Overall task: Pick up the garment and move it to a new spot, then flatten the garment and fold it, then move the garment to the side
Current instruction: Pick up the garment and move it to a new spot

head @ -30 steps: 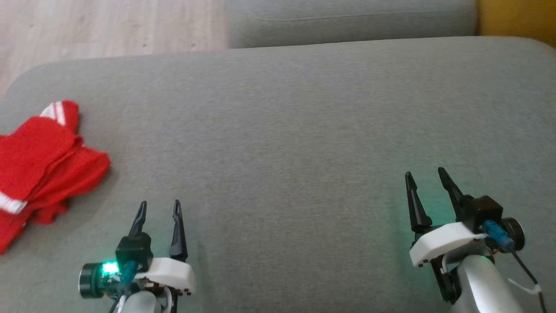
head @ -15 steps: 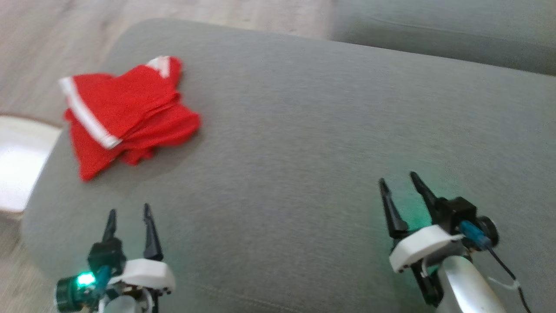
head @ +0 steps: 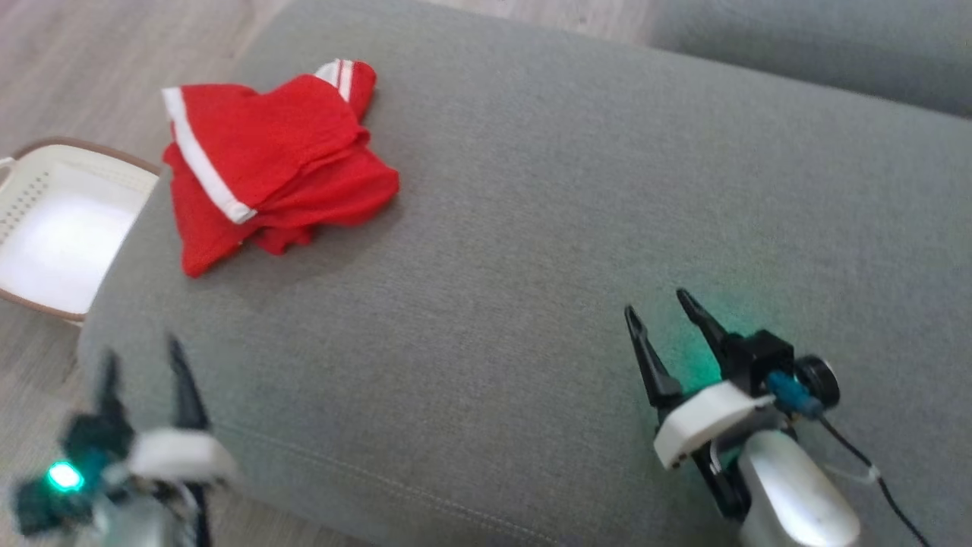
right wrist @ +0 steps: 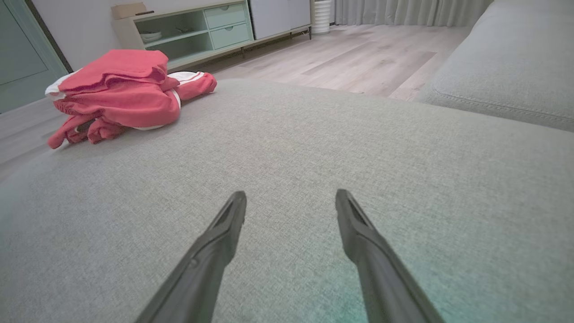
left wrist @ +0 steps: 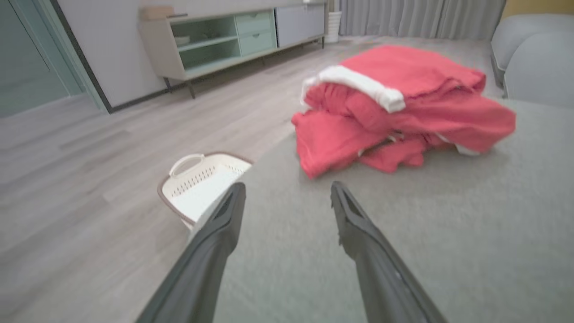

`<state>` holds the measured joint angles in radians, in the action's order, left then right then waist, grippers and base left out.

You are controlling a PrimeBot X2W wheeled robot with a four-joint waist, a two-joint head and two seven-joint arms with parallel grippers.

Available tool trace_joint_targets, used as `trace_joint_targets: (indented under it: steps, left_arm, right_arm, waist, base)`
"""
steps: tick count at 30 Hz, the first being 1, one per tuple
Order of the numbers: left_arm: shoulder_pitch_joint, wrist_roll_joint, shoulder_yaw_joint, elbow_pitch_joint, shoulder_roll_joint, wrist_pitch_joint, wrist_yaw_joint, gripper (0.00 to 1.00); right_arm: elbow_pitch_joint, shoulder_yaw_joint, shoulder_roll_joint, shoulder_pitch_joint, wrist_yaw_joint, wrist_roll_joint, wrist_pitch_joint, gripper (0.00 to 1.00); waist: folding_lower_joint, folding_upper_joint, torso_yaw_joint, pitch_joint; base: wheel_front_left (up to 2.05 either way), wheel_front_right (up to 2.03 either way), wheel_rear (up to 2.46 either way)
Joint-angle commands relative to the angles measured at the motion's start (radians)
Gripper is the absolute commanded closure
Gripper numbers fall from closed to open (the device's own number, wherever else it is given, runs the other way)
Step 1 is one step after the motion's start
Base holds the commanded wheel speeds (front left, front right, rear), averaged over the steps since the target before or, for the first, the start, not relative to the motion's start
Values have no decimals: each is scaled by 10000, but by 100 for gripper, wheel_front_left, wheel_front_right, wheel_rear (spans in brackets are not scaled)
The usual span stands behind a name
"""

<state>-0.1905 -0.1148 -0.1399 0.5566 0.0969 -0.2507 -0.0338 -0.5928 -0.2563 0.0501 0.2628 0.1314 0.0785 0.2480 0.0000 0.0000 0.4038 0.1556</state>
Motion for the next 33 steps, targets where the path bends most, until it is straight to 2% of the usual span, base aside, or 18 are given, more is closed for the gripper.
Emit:
trace_joint_targets:
  steps: [1,7,17,24,33]
  left_arm:
    - [-738,-23,-439,-372,409,-111,48,0]
    - [-2331,-215,-763,94,1003,-111,580,0]
    - [-4872,-678,-778,2271,1921,-60,1296,0]
    - [-5758,-1270,-945,3958,2356,-23,1507,0]
    - [-6251,-1675,-995,5536,2264,328,1463,0]
  right_arm:
    - [327,-259,1,534,-7,-79,138,0]
    - [590,-443,92,877,-7,-242,138,0]
    - [1310,-792,553,1415,-7,-281,138,0]
    - [1900,-1062,744,1590,-7,-263,138,0]
    - [2072,-1018,898,1552,-7,-231,138,0]
  waist:
    - [0,0,-268,301]
    - [0,0,-782,1102]
    - [0,0,-1503,2354]
    - [0,0,-1825,2907]
    - [0,0,-1891,3092]
  base:
    - [0,0,0]
    - [0,0,0]
    - [0,0,0]
    - [0,0,0]
    - [0,0,0]
